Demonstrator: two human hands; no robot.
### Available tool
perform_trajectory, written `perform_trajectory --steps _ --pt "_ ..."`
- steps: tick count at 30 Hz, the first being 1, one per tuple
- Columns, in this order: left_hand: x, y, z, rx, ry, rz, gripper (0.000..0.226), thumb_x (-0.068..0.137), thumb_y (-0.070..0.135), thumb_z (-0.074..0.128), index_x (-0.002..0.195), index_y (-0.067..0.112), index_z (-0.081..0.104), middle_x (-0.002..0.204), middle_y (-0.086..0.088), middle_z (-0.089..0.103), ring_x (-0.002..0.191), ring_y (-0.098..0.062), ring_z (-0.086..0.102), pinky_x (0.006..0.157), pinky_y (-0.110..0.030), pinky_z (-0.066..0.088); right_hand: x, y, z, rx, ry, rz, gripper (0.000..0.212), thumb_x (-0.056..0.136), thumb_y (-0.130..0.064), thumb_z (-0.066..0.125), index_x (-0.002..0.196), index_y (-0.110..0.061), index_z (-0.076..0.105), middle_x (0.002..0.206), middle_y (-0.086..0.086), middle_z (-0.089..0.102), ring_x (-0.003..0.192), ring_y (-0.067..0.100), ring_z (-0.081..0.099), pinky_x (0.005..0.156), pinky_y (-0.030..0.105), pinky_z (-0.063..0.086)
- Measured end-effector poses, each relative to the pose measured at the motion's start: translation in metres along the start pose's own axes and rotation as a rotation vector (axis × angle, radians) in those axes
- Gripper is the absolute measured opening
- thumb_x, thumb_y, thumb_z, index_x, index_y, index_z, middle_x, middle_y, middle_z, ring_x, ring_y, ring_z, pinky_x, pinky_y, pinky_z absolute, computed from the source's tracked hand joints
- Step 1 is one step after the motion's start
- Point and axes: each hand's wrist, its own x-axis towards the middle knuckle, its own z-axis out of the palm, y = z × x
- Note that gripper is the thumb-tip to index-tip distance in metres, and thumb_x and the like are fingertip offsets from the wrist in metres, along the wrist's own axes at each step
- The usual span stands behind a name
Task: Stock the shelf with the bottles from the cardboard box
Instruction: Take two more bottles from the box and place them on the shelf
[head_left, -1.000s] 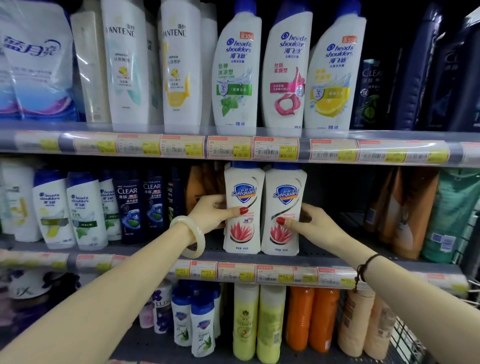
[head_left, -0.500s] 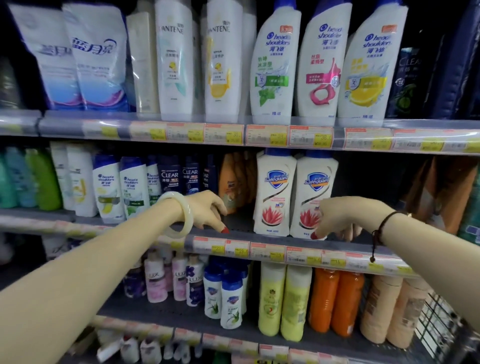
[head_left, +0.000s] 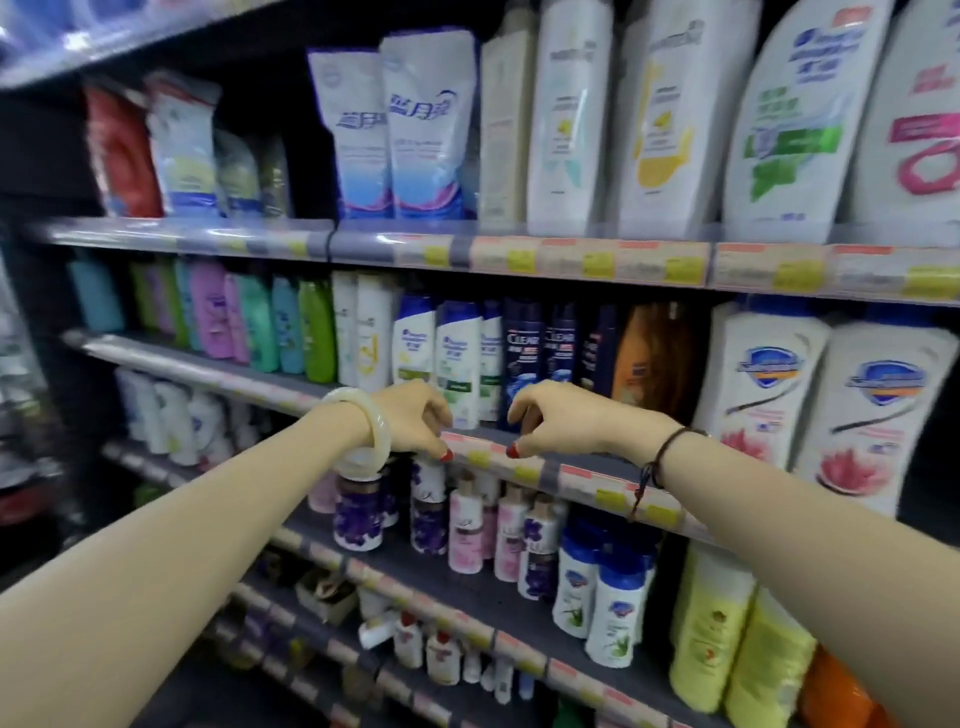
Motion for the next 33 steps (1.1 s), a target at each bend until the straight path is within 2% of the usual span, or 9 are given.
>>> perform_trajectory --steps 8,12,16,19,24,30,33 --pt "-0.038 -0.067 -0.006 -0.002 0.137 -0.235 0.039 0.078 0.016 0.07 0.114 0.003 0.06 0.107 -0.013 0.065 0.093 -0.025 0.063 0.084 -0.032 0.051 0.067 -0.036 0.038 0.03 -0.089 -0.198 0.047 0.084 -0.032 0.065 0.126 -0.014 0.052 0.12 0.003 0.06 0.098 0.019 0.058 0.078 0.028 0.047" --pt "-0.061 -0.095 -0.006 0.005 0.193 -0.393 0.038 0.077 0.019 0.071 0.112 0.006 0.061 0.107 -0.01 0.065 0.098 -0.025 0.064 0.091 -0.037 0.051 0.099 -0.062 0.062 0.019 -0.179 -0.316 0.05 0.081 -0.031 0.069 0.126 -0.013 0.052 0.12 0.003 0.06 0.103 0.02 0.059 0.085 0.03 0.049" --pt "-0.086 -0.114 -0.001 -0.038 0.256 -0.547 0.038 0.077 0.017 0.073 0.111 0.005 0.061 0.104 -0.01 0.067 0.097 -0.025 0.065 0.086 -0.033 0.052 0.122 -0.087 0.086 -0.011 -0.239 -0.467 0.048 0.081 -0.03 0.069 0.122 -0.013 0.053 0.118 0.004 0.061 0.104 0.021 0.059 0.08 0.028 0.047" --pt "-0.108 -0.124 0.009 -0.046 0.279 -0.665 0.039 0.076 0.017 0.073 0.113 0.007 0.062 0.109 -0.009 0.066 0.096 -0.024 0.064 0.086 -0.033 0.052 0.134 -0.101 0.11 -0.018 -0.312 -0.537 0.044 0.08 -0.03 0.069 0.118 -0.012 0.055 0.116 0.006 0.062 0.1 0.023 0.06 0.084 0.035 0.051" --pt "-0.145 -0.148 0.042 -0.065 0.236 -0.839 0.041 0.077 0.021 0.073 0.114 0.009 0.061 0.111 -0.008 0.066 0.098 -0.024 0.063 0.089 -0.035 0.052 0.142 -0.126 0.156 -0.038 -0.455 -0.633 0.048 0.082 -0.029 0.068 0.124 -0.012 0.051 0.119 0.006 0.057 0.104 0.022 0.056 0.078 0.028 0.043" --pt "-0.169 -0.189 0.08 -0.08 0.18 -0.938 0.041 0.075 0.021 0.072 0.112 0.007 0.062 0.109 -0.009 0.067 0.098 -0.025 0.063 0.086 -0.034 0.052 0.153 -0.156 0.216 -0.106 -0.565 -0.697 0.042 0.084 -0.027 0.066 0.119 -0.012 0.05 0.113 0.008 0.059 0.098 0.027 0.059 0.082 0.04 0.05" --pt "-0.173 -0.216 0.102 -0.107 0.143 -0.944 0.04 0.075 0.021 0.072 0.111 0.007 0.062 0.108 -0.008 0.066 0.099 -0.026 0.062 0.087 -0.037 0.052 0.16 -0.164 0.249 -0.115 -0.621 -0.681 0.04 0.085 -0.027 0.065 0.119 -0.01 0.05 0.116 0.008 0.057 0.098 0.026 0.057 0.074 0.035 0.046"
